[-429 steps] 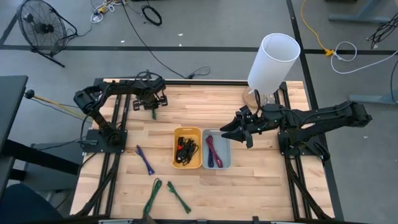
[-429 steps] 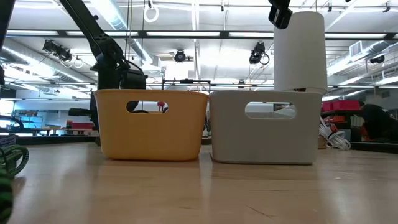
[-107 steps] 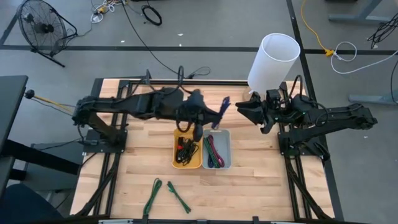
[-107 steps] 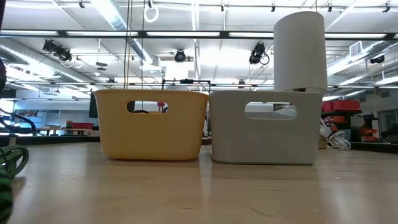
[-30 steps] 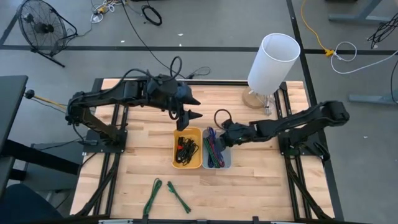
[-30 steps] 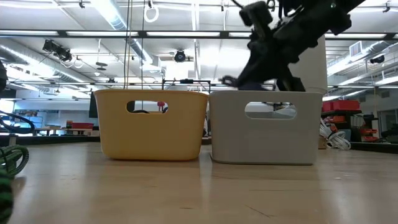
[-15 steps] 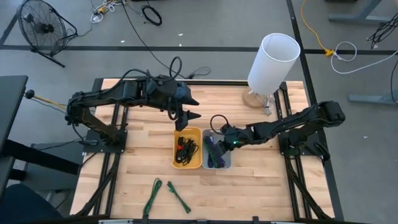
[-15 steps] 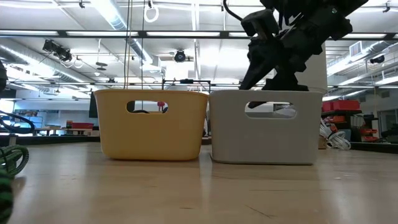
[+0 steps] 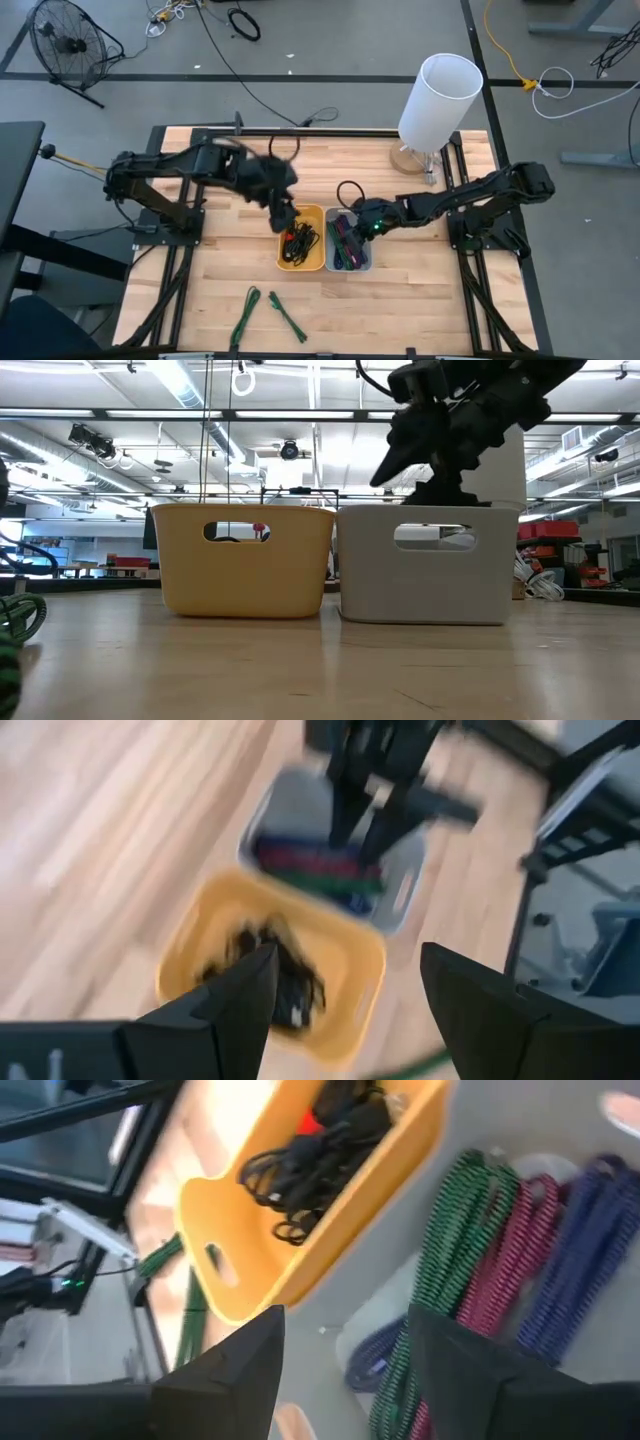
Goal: Pick & Place USB Port
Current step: Put the black green charger cable into the gray bin
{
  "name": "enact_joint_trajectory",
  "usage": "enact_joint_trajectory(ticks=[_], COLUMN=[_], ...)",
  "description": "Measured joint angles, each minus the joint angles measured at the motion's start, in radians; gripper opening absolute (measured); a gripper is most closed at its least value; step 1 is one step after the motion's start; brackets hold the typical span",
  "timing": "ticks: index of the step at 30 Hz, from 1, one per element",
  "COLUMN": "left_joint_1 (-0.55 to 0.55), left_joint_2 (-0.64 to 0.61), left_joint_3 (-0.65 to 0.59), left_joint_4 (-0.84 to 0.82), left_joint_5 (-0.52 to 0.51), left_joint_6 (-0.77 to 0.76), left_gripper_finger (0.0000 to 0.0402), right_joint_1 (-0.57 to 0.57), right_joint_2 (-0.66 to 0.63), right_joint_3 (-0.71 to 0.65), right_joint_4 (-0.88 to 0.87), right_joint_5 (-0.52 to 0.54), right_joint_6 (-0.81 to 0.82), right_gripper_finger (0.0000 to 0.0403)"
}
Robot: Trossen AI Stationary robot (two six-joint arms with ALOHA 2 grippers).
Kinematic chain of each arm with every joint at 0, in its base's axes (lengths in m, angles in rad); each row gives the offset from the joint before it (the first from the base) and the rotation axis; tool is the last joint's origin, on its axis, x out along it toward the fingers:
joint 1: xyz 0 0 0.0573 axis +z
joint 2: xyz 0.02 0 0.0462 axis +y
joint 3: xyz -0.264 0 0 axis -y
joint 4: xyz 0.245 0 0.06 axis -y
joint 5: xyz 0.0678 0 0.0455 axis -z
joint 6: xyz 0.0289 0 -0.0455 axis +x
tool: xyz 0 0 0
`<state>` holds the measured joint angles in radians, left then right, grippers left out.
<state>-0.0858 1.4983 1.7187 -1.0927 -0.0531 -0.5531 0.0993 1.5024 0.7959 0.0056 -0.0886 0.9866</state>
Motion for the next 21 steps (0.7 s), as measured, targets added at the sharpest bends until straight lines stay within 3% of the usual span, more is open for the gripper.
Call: enact_joint_trajectory(ticks=[5,11,15,21], left_joint_1=[-0.119,-0.261,-0.362,-0.496], left_joint_2=[0.002,0.013,0.061,0.179], left_joint_3=[0.000,0.000,0.000,0.000], left_joint_4=[-0.144,-0.279,-0.340,-0.356], left_joint_5=[-0.086,-0.118,-0.056,0.052], left_joint_6=[-0.223,-0.636,-0.909,-1.152], left_gripper_finger=[0.0250,0.0250,0.0250,0.0250], right_joint_1=[-0.034,-0.073,-0.092,-0.103], right_joint_2=[0.000,0.000,-0.001,-0.001], right_joint_3=[0.000,0.000,0.000,0.001], right_joint_4=[0.086,0.225,0.279,0.292], right_joint_5=[-0.084,-0.231,-0.304,-0.376], right_joint_6=[-0.069,-0.116,-0.141,-0.191], right_gripper_finger=[0.0212,0.0212,0.0212,0.0213])
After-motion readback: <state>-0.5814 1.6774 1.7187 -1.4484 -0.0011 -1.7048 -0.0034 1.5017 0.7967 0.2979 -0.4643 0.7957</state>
